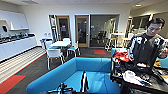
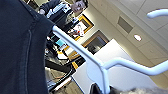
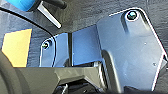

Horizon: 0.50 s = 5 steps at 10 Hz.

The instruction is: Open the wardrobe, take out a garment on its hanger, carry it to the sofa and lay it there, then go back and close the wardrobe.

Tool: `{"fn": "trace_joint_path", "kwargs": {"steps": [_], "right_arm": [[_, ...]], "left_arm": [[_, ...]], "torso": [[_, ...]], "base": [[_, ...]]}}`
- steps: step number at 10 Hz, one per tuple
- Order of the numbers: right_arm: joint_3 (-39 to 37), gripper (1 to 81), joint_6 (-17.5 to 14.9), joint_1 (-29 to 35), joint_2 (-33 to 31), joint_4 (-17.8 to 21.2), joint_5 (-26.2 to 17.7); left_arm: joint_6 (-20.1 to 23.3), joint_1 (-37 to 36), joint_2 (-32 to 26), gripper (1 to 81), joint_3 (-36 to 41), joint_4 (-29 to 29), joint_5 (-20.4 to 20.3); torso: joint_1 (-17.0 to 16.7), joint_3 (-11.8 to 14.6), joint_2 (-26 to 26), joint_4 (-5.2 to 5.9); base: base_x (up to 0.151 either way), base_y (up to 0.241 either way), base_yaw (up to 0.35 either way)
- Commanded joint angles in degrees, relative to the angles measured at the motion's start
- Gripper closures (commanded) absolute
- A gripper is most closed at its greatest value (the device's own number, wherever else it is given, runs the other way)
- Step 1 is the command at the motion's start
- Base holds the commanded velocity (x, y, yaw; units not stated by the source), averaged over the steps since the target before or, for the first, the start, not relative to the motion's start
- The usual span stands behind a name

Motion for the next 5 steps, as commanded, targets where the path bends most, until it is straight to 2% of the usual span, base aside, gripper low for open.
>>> {"fn": "trace_joint_path", "kwargs": {"steps": [1, 3, 5], "right_arm": [[0.56, 1.0, -0.33, 1.97, 0.66, -0.64, -2.90], [0.38, 1.0, -0.16, 1.62, 0.84, -0.38, -2.64], [0.38, 1.0, -0.07, 1.71, 0.93, -0.55, -2.73]], "left_arm": [[0.93, -6.96, -0.79, 81.1, 2.70, 2.09, -2.63], [0.93, -6.88, -0.61, 81.1, 2.61, 2.18, -2.63], [0.93, -6.88, -0.26, 81.1, 2.61, 2.18, -2.63]], "torso": [[0.00, 0.00, 0.00, 0.00], [0.00, 0.00, 0.00, 0.00], [-0.01, 0.00, 0.00, 0.00]], "base": [[0.000, 0.000, 0.000], [0.000, 0.000, 0.000], [0.075, 0.000, 0.000]]}}
